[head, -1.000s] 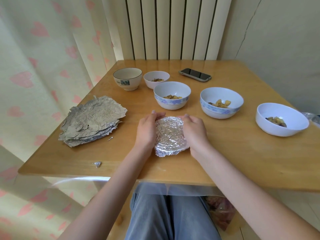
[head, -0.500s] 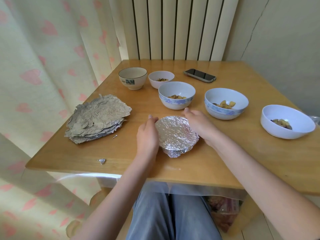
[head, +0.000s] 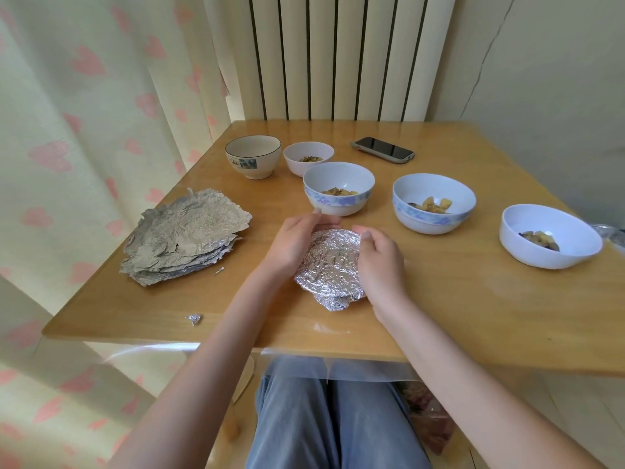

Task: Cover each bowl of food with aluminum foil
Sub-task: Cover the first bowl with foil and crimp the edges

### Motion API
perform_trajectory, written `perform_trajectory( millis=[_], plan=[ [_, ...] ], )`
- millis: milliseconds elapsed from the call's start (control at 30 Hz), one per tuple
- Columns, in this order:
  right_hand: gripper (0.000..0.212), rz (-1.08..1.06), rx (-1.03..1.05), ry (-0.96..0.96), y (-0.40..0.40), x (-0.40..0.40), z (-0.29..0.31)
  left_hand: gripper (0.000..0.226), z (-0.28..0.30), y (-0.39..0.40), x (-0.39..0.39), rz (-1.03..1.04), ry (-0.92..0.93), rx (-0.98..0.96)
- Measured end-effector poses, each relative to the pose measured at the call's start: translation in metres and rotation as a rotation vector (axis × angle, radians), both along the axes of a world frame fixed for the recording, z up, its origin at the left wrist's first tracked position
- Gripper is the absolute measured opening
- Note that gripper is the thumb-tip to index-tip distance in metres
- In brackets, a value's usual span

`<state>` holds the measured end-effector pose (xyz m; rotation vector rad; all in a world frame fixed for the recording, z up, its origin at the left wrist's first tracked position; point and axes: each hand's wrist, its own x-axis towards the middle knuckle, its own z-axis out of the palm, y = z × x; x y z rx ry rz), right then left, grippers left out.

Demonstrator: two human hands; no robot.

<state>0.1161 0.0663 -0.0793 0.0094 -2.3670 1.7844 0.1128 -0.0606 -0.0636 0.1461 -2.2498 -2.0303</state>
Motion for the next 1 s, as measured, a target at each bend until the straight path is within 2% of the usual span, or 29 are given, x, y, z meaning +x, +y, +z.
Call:
perform_trajectory(
  millis=[100,233,333,433,600,700,833,900,1000],
  plan=[
    [0.034,0.039,-0.003,-0.047,0.001,-0.004,-0.001,0.040,-0.002,0.001,0.003,0.073,-0.018,0.004],
    [0.035,0.185,-0.016,-0.209,0.011,-0.018,0.010,0.038,-0.008,0.004,0.013,0.168,-0.028,0.034],
    [0.033,0.105,0.018,-0.207,0.019,-0.016,0.011,0.035,-0.007,-0.007,0.014,0.169,-0.092,0.180],
    [0.032,0.034,-0.147,-0.198,0.013,0.000,0.003,0.040,-0.008,-0.007,0.012,0.148,-0.100,0.242],
    [0.030,-0.070,-0.359,-0.259,-0.009,0.004,-0.003,0.047,-0.014,0.006,0.015,0.168,-0.110,0.193],
    [0.037,-0.066,-0.293,-0.321,-0.014,-0.006,0.001,0.046,-0.014,0.010,0.018,0.270,-0.099,0.289],
    [0.033,0.135,-0.136,-0.396,-0.015,-0.033,0.019,0.040,-0.016,0.017,0.016,0.488,-0.071,0.451],
    [0.026,0.225,-0.046,-0.409,-0.014,-0.042,0.025,0.037,-0.018,0.020,0.014,0.572,-0.043,0.430],
    [0.022,0.314,-0.029,-0.416,-0.010,-0.048,0.024,0.032,-0.020,0.025,0.015,0.592,-0.018,0.384]
  ],
)
